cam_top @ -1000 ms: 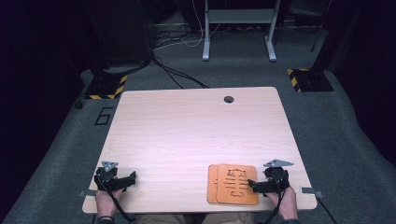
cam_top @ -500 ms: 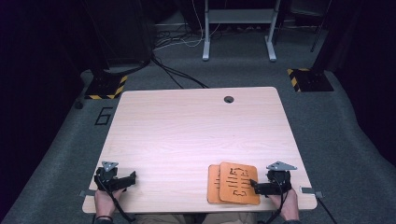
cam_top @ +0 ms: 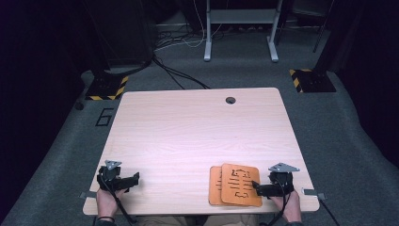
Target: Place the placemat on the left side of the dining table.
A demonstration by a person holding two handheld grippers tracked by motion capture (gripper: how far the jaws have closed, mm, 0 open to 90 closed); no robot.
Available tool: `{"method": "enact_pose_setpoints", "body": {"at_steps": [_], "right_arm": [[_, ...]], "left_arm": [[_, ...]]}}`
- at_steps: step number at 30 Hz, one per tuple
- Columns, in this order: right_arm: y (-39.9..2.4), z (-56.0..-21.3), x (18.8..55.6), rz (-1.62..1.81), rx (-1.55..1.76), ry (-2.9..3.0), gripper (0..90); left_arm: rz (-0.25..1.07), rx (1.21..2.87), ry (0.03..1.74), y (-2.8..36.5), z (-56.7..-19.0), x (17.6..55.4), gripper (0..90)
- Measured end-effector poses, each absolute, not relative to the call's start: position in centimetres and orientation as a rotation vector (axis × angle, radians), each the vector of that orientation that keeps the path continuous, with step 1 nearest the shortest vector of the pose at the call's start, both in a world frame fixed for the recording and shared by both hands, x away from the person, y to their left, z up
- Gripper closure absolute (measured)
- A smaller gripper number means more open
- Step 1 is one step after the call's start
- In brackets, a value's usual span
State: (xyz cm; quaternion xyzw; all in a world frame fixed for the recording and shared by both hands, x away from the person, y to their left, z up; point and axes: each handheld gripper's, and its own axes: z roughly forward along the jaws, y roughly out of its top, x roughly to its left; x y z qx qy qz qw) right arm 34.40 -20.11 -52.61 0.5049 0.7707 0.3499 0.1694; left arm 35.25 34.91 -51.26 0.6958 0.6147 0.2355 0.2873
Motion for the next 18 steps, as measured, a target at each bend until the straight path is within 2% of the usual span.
{"method": "enact_pose_setpoints", "body": {"at_steps": [18], "right_arm": [[-20.1, -52.6, 34.4, 0.995, 1.438, 2.181, 0.3]], "left_arm": [[0.569, 1.948, 1.455, 29.7, -48.3, 35.7, 0.0]]}}
